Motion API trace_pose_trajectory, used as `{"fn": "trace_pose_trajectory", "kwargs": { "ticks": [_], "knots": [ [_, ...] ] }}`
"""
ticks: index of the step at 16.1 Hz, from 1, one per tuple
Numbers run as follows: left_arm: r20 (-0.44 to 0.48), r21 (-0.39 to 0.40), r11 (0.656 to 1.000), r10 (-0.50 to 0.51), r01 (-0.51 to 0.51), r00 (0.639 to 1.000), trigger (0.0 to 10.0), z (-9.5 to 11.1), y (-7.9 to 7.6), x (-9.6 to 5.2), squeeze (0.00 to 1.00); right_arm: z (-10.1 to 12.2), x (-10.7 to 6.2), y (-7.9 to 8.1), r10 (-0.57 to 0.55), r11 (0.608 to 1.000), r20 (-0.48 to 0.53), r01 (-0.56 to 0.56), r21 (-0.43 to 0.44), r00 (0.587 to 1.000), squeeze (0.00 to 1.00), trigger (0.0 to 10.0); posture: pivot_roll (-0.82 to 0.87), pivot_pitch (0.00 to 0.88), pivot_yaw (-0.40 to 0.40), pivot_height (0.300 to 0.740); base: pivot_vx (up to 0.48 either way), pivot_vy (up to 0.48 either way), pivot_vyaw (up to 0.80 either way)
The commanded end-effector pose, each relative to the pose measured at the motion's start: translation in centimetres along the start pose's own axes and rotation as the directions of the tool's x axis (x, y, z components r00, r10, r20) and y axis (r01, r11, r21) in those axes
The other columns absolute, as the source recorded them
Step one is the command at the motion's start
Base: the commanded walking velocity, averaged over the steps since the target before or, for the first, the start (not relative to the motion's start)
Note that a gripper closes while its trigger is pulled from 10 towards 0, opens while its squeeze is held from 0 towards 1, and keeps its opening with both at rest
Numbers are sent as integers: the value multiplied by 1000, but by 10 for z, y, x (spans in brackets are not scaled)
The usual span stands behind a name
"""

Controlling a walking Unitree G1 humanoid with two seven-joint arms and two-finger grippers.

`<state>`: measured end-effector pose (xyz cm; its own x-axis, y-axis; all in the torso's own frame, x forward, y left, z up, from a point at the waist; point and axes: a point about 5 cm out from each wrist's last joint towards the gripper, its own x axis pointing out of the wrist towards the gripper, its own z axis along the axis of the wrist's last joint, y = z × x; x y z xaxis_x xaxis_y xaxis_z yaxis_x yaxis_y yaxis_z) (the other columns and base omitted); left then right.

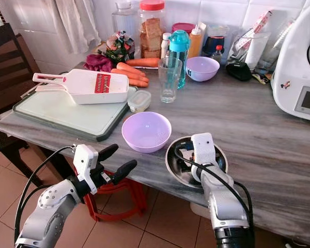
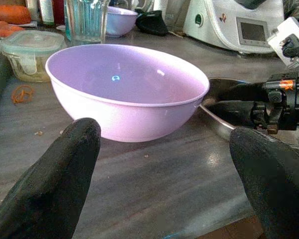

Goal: Setting the table

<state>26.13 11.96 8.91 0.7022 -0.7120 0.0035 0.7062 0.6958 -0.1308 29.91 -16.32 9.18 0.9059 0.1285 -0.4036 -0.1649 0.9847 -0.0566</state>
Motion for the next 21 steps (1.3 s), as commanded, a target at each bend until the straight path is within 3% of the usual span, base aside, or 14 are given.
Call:
{"fn": "trace_pose_trajectory", "kwargs": {
  "ticks": [1,5,14,21],
  "knots": [
    [3,11,1000,-14,14,1000,10000,3,-1,0,0,1,2,-1,-8,1000,5,8,10,1000,1000,10000,-17,18,25,740,0,0,0],
    [-1,14,1000,-16,16,1000,10000,4,0,-1,0,2,8,-1,-15,1000,18,14,23,1000,1000,10000,-14,18,28,740,0,0,0],
    [-3,11,1000,-24,24,1000,10000,4,-2,-2,0,10,19,14,40,998,67,-44,54,997,1000,10000,-7,15,28,740,0,0,0],
    [-7,11,1000,-24,24,1000,10000,4,0,-3,0,24,3,-1,-9,997,141,-1,77,990,1000,10000,-8,16,29,740,0,0,0]
  ]
}}
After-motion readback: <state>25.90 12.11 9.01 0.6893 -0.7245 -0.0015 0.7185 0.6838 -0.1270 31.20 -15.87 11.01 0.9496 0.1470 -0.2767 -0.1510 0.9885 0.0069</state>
